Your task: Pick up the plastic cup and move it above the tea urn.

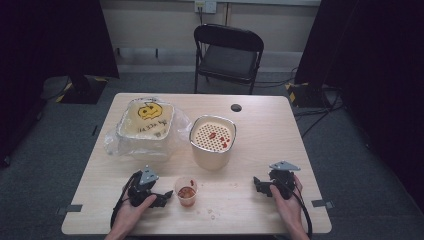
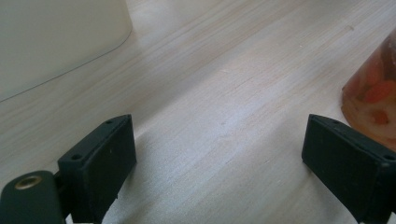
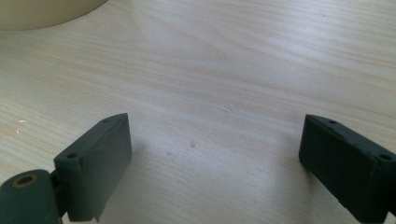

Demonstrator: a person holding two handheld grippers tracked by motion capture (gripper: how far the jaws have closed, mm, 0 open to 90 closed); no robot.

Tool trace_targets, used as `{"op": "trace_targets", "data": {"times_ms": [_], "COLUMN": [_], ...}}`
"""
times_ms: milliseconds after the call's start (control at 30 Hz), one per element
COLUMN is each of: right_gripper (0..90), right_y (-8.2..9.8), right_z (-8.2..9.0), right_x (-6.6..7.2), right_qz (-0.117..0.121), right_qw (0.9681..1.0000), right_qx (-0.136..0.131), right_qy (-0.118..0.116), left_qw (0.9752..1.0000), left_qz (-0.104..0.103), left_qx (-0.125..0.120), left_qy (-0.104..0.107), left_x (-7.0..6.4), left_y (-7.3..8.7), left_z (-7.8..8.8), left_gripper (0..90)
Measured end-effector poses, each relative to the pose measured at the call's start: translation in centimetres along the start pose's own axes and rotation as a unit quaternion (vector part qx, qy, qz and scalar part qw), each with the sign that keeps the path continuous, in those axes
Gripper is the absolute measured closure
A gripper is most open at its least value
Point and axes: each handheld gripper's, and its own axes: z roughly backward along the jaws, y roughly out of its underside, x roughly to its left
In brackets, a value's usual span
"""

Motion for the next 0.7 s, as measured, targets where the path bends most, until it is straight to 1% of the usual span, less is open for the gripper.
{"op": "trace_targets", "data": {"times_ms": [233,300,367,400,433,467,567,633,667,700], "right_gripper": [8.8,8.8,8.8,8.8,8.8,8.8,8.8,8.8,8.8,8.8], "right_y": [0.0,0.0,0.0,0.0,0.0,0.0,0.0,0.0,0.0,0.0], "right_z": [0.0,0.0,0.0,0.0,0.0,0.0,0.0,0.0,0.0,0.0], "right_x": [0.0,0.0,0.0,0.0,0.0,0.0,0.0,0.0,0.0,0.0], "right_qz": [0.000,0.000,-0.001,-0.001,0.000,0.000,-0.001,0.000,-0.001,0.000], "right_qw": [1.0000,1.0000,1.0000,1.0000,1.0000,1.0000,1.0000,1.0000,1.0000,1.0000], "right_qx": [0.000,0.000,0.000,0.000,0.000,0.000,0.000,0.000,0.000,0.000], "right_qy": [0.000,0.000,0.000,0.000,0.000,0.000,0.000,0.000,0.000,0.000], "left_qw": [1.0000,1.0000,1.0000,1.0000,1.0000,1.0000,1.0000,0.9998,0.9995,0.9993], "left_qz": [0.001,0.003,0.002,0.006,0.002,-0.003,-0.001,0.005,0.003,-0.003], "left_qx": [-0.001,-0.002,-0.001,-0.004,-0.003,0.000,-0.002,-0.008,-0.013,-0.012], "left_qy": [0.000,-0.005,-0.007,-0.005,-0.006,-0.004,0.009,0.018,0.027,0.034], "left_x": [0.0,-0.1,-0.2,-0.4,-0.4,-0.5,-0.9,-1.5,-2.1,-2.4], "left_y": [0.0,0.1,0.2,0.2,0.3,0.3,0.5,0.6,0.5,0.5], "left_z": [0.0,0.1,0.3,0.4,0.5,0.7,1.1,1.6,1.7,1.9], "left_gripper": [9.3,9.8,12.2,14.1,16.1,16.1,16.7,16.5,16.4,16.3]}}
